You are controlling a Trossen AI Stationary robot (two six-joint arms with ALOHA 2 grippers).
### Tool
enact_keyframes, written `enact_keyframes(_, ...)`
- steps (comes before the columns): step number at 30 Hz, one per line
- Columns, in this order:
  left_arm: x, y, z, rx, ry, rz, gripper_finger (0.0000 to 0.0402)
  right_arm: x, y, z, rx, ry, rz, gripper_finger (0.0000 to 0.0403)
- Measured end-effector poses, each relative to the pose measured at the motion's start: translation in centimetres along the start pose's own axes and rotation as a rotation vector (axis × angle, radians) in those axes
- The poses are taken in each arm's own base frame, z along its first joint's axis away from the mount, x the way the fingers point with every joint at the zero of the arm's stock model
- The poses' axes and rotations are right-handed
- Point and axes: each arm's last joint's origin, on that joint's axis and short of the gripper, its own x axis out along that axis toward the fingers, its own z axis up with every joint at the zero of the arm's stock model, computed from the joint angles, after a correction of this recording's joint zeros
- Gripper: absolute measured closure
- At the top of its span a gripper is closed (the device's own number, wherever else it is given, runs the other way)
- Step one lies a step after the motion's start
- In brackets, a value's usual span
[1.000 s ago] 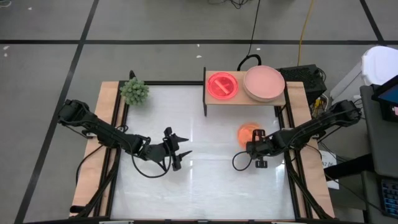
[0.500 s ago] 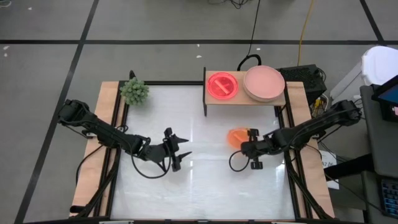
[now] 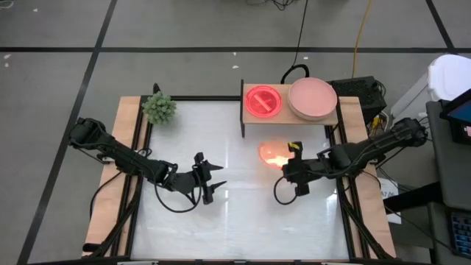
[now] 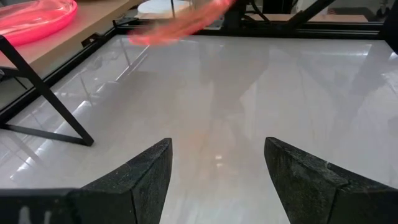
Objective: Place and stack plates onto a shelf
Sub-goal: Stack the orange plate on top of the other orange plate on the shelf
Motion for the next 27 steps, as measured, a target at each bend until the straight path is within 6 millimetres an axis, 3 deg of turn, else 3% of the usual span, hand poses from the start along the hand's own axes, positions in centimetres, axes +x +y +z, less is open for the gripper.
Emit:
enact_keyframes(9,0.0,0.0,0.1,-0.006,-0.005,-0.001,0.0142,-1.8,-2.2,1.9,-0.152,-0.060,-0.104,0.0403)
enact_keyframes(27,0.0,0.0,0.1,0.001,-0.005,-0.001,0.0142,-2.4,-9.8,2.9,-0.241,-0.070,-0.248,0.0403)
